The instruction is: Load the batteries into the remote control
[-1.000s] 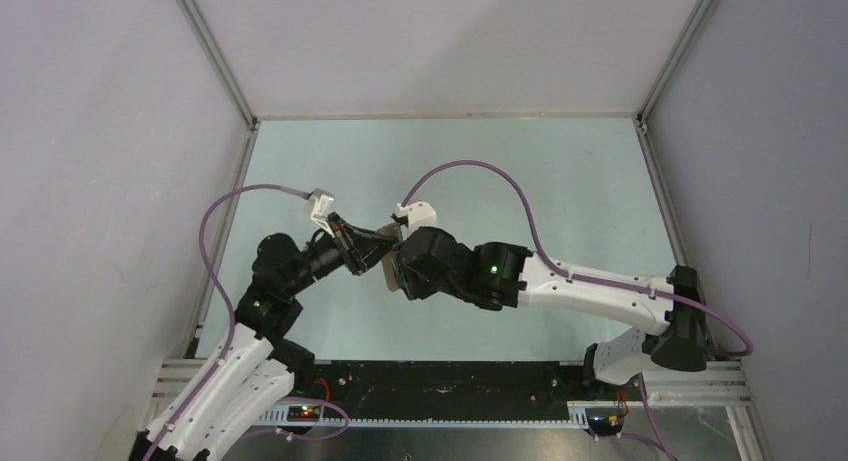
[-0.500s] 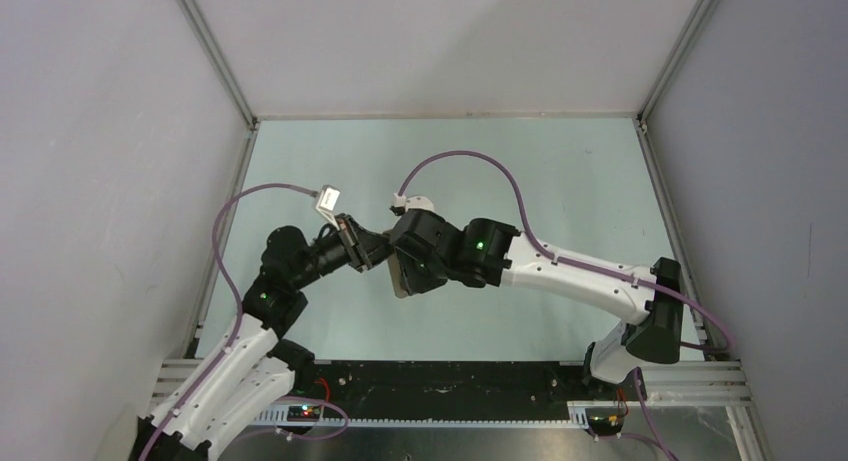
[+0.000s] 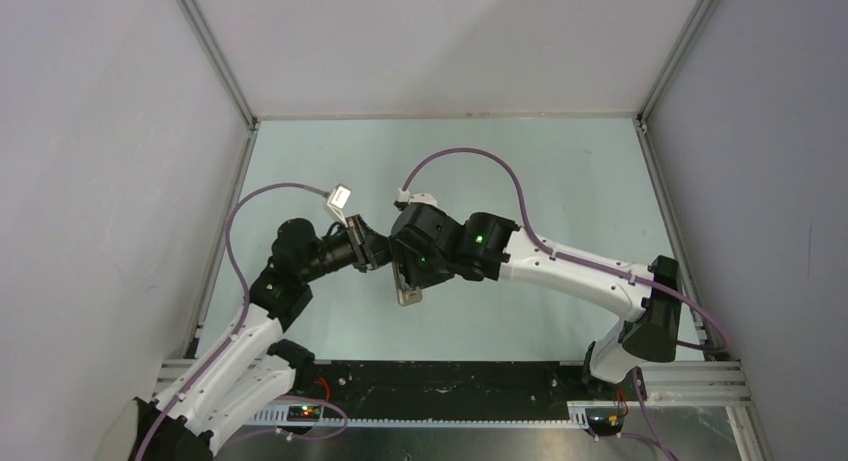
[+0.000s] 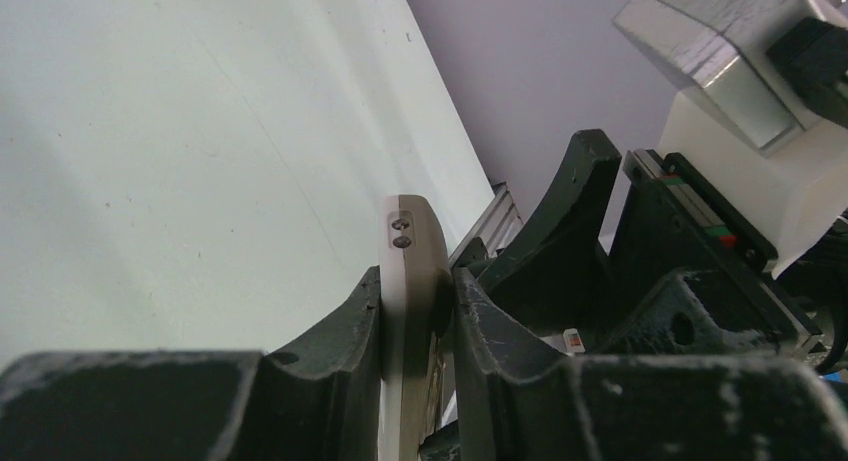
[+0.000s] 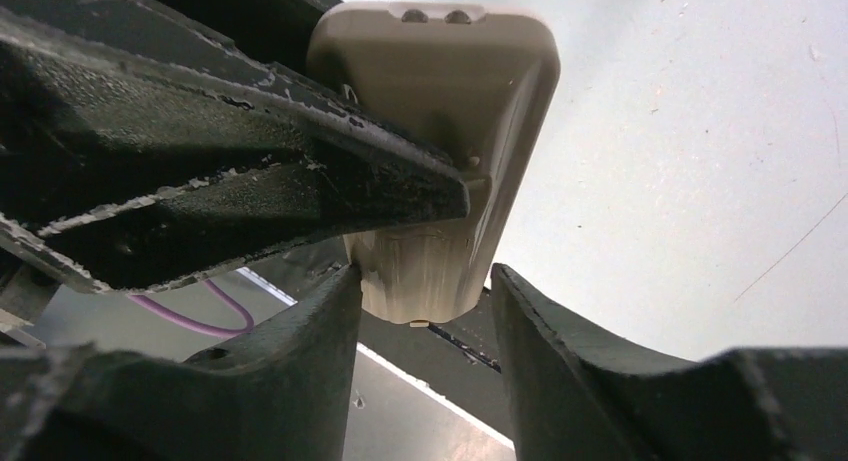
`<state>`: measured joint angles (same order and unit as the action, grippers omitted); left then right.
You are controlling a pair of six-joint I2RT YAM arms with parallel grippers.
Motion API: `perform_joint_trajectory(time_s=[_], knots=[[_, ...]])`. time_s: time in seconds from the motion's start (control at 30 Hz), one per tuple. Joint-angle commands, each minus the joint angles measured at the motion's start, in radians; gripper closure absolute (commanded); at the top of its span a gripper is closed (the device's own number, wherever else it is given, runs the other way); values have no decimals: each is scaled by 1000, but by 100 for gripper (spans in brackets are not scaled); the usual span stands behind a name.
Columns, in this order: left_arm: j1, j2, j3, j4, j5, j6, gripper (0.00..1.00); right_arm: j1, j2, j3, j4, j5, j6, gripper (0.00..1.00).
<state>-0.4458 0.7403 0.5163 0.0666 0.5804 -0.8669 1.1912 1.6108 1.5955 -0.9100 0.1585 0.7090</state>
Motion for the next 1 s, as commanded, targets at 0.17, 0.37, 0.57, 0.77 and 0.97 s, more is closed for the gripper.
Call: perform_joint_trajectory(time_s=[0.17,0.37,0.57,0.77,0.97], knots=[[17,79,119,-37,35,-11,100,-35,-89,-11,52,1,33,31],[34,145,161,-41,60,-45,100,-33,-222,-156,230,-2,47,5],[43,197,204,-42,108,-81,100,-39,-350,-313,397,19,109,1],[49,222,265,-25,221,-189,100,-88,-452,-435,543,-62,160,6],[54,194,319,-20,323,-274,100,-90,-482,-437,601,-127,110,7]])
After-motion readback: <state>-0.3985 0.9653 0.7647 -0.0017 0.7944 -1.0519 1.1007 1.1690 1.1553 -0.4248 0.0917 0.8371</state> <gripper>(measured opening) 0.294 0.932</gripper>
